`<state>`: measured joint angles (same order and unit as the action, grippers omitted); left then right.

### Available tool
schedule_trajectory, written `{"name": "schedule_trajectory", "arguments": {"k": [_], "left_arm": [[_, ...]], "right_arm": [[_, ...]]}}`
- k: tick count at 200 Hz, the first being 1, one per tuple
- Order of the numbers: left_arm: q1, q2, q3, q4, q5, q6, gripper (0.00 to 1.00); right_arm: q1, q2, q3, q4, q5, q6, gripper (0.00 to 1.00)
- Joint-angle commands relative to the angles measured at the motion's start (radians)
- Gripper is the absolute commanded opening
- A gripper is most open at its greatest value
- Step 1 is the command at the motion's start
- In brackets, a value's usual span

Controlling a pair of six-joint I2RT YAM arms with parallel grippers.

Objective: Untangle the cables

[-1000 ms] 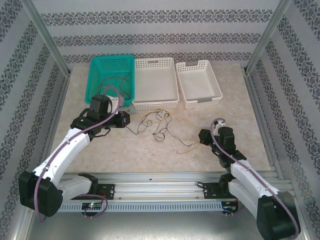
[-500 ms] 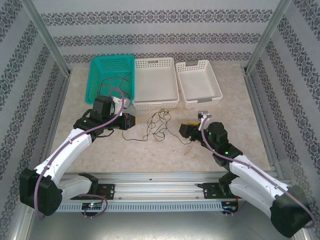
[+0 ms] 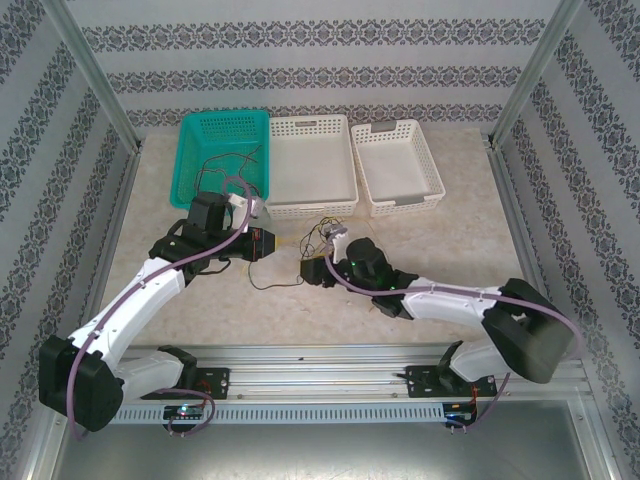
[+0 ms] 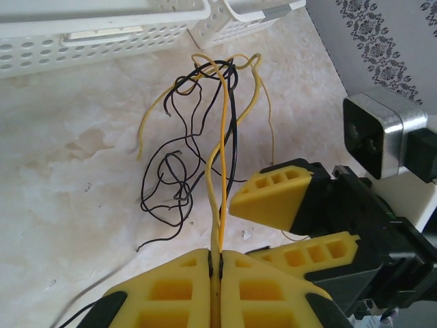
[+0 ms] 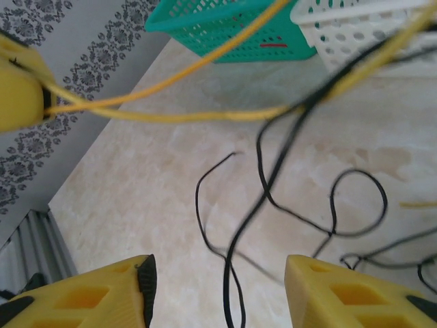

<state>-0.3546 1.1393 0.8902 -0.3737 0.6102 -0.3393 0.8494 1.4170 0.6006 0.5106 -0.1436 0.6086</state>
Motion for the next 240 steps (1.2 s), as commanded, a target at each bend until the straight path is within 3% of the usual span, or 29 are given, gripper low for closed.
{"name": "schedule_trajectory", "arguments": {"k": [1,15,42,70,114,159,195,240], "left_arm": [[-0.016,-0.016,-0.006,0.041,0.016,0.027,0.0],[-0.017,-0.022,-0.007,0.041,0.012,0.028,0.0],[-0.017,-0.03,-0.004,0.032,-0.001,0.031,0.0],[-0.017,-0.042,0.0,0.01,-0.045,0.038,0.0],[-0.017,-0.031,0.026,-0.054,-0.151,0.047,0.0],[-0.017,-0.011,0.048,-0.117,-0.256,0.055,0.0],[-0.017,0.022,0.071,-0.164,-0.318,0.063,0.0],[-0.016,0.024,0.089,-0.221,-0.42,0.081,0.0]], "right_arm": [[0.013,0.053,0.055,0.052,0.095,0.018,0.51],[0.013,0.081,0.07,0.05,0.126,0.027,0.46],[0.013,0.091,0.092,0.001,0.173,0.047,0.19],[0.013,0.012,0.057,-0.09,0.253,0.033,0.0],[-0.032,-0.23,-0.079,-0.254,0.353,0.013,0.0],[-0.196,-0.535,-0.201,-0.43,0.331,0.039,0.0],[-0.328,-0.768,-0.163,-0.656,0.317,0.016,0.0],[-0.451,-0.911,-0.029,-0.924,0.353,-0.009,0.0]]}}
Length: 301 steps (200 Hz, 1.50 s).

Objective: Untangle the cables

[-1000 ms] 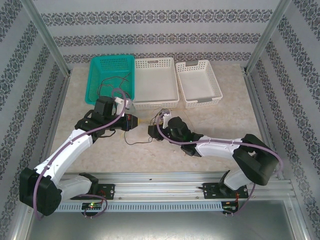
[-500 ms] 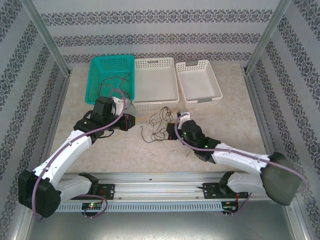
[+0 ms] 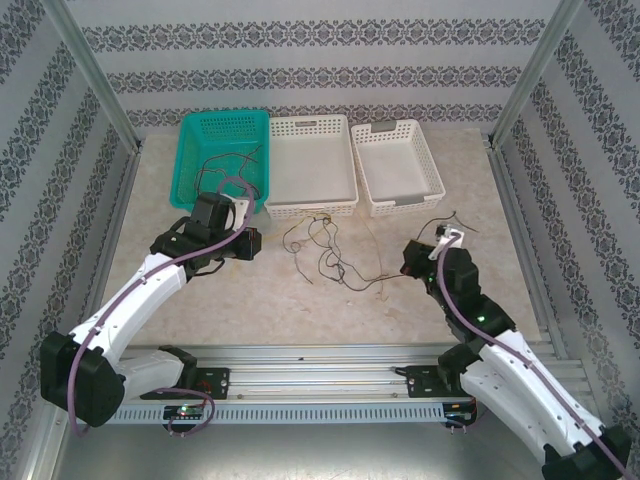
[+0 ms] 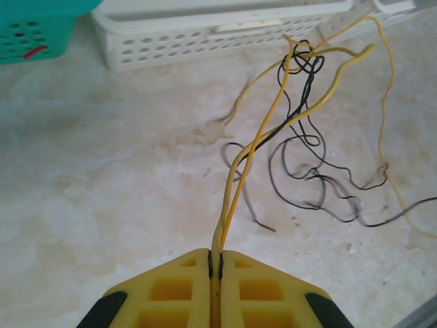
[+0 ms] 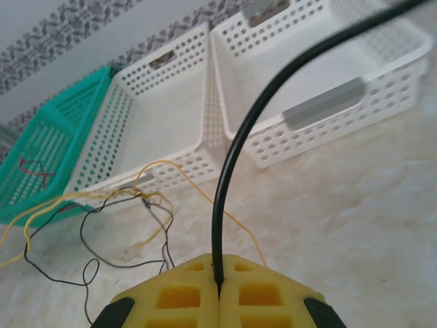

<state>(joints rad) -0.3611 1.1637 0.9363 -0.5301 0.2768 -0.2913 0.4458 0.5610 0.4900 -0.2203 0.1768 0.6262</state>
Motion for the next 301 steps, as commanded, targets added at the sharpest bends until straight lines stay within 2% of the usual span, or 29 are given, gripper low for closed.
{"name": "schedule_trajectory", "arguments": {"k": [1,35,52,69,108,148,205,254,301], "left_arm": [[-0.009,0.0,0.043,-0.065,-0.088,0.033,0.0],[-0.01,-0.002,0.045,-0.072,-0.097,0.037,0.0],[-0.011,-0.005,0.045,-0.074,-0.097,0.043,0.0],[-0.011,-0.01,0.043,-0.075,-0.102,0.046,0.0],[-0.016,-0.002,0.048,-0.091,-0.128,0.056,0.0],[-0.029,0.003,0.05,-0.098,-0.136,0.061,0.0],[-0.069,-0.034,0.036,-0.077,-0.113,0.085,0.0],[-0.1,-0.043,0.034,-0.081,-0.134,0.099,0.0],[-0.114,-0.06,0.026,-0.067,-0.119,0.104,0.0]], "right_arm": [[-0.051,-0.056,0.084,-0.196,0.032,-0.027,0.0],[-0.088,-0.06,0.195,-0.266,-0.018,-0.041,0.0],[-0.087,-0.036,0.269,-0.266,-0.082,-0.046,0.0],[-0.087,0.009,0.363,-0.28,-0.129,-0.047,0.0],[-0.078,0.113,0.59,-0.313,-0.153,-0.084,0.0],[-0.077,0.231,0.727,-0.308,-0.22,-0.078,0.0],[-0.078,0.476,0.926,-0.277,-0.193,-0.142,0.0],[-0.087,0.698,1.106,-0.281,-0.058,-0.269,0.0],[-0.155,0.9,1.252,-0.295,-0.029,-0.328,0.0]]}}
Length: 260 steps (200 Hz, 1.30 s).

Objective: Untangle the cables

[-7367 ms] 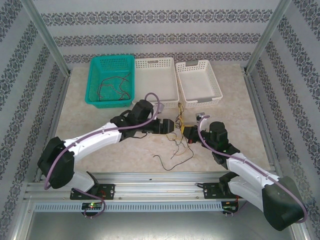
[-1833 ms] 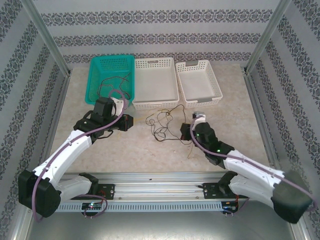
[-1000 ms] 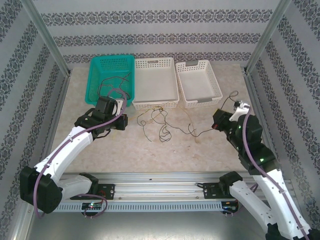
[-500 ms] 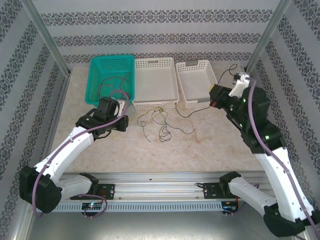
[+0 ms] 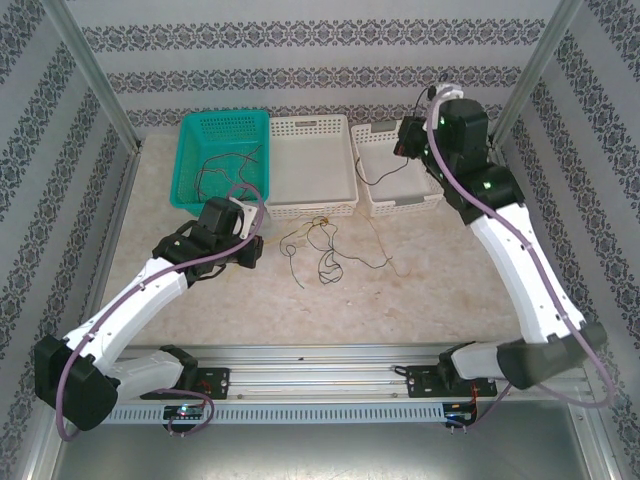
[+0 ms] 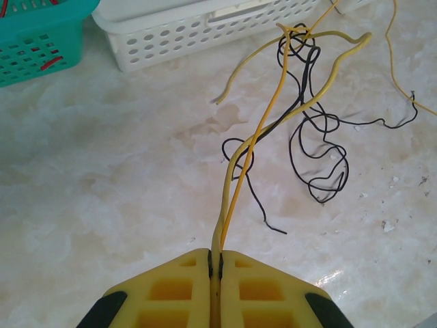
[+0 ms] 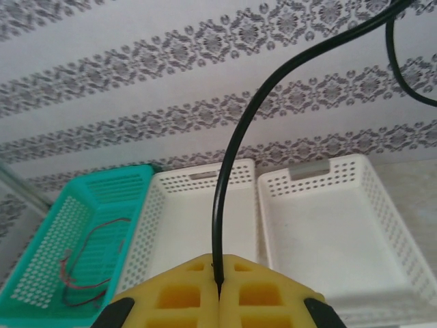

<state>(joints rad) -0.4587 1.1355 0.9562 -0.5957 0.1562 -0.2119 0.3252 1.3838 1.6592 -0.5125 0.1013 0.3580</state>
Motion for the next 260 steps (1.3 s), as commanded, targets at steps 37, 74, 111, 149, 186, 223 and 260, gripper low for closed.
{"name": "schedule_trajectory", "arguments": {"k": [37,74,111,149,186,223,260], "left_arm": [[-0.029,-0.039,0.005,-0.002,-0.001,0.031,0.0],[-0.034,-0.045,0.004,0.001,-0.002,0.033,0.0],[-0.036,-0.042,0.004,0.003,0.004,0.035,0.0],[-0.037,-0.043,0.002,0.004,0.008,0.036,0.0],[-0.038,-0.044,0.002,0.006,0.011,0.036,0.0],[-0.037,-0.045,0.003,0.006,0.014,0.036,0.0],[-0.037,-0.046,0.002,0.005,0.016,0.036,0.0]], "right_arm": [[-0.094,0.232,0.214,-0.052,0.028,-0.081,0.0],[-0.125,0.368,0.336,-0.113,0.03,-0.112,0.0],[-0.131,0.46,0.405,-0.147,0.044,-0.144,0.0],[-0.129,0.504,0.373,-0.132,0.031,-0.139,0.0],[-0.12,0.491,0.303,-0.075,0.031,-0.137,0.0],[-0.117,0.488,0.304,-0.074,0.05,-0.161,0.0],[-0.113,0.488,0.294,-0.081,0.065,-0.188,0.0]]}}
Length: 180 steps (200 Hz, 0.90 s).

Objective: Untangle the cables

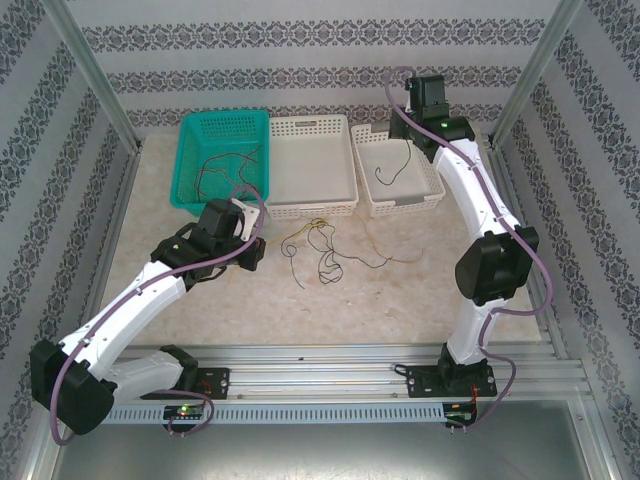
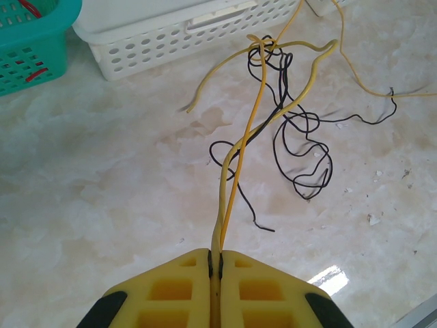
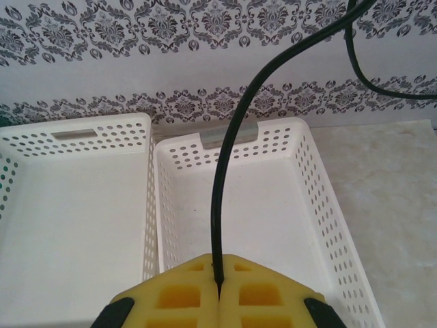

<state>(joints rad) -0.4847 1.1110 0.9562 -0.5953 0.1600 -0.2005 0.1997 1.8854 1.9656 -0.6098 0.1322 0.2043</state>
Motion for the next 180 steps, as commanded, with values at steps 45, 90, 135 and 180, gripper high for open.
{"name": "schedule_trajectory", "arguments": {"k": [45,90,135,180], "left_arm": [[-0.012,-0.022,0.0,0.005,0.012,0.025,0.0],[-0.012,-0.023,0.001,0.004,0.011,0.026,0.0],[-0.013,-0.029,0.001,0.004,0.01,0.027,0.0],[-0.013,-0.03,0.001,0.003,0.013,0.027,0.0]], "right_arm": [[0.025,0.002,-0.046,0.027,0.028,-0.05,0.0],[0.047,0.06,-0.104,0.038,0.011,-0.067,0.0],[0.04,0.122,-0.171,0.037,-0.036,-0.032,0.0],[0.029,0.201,-0.179,0.002,-0.125,0.025,0.0]]}}
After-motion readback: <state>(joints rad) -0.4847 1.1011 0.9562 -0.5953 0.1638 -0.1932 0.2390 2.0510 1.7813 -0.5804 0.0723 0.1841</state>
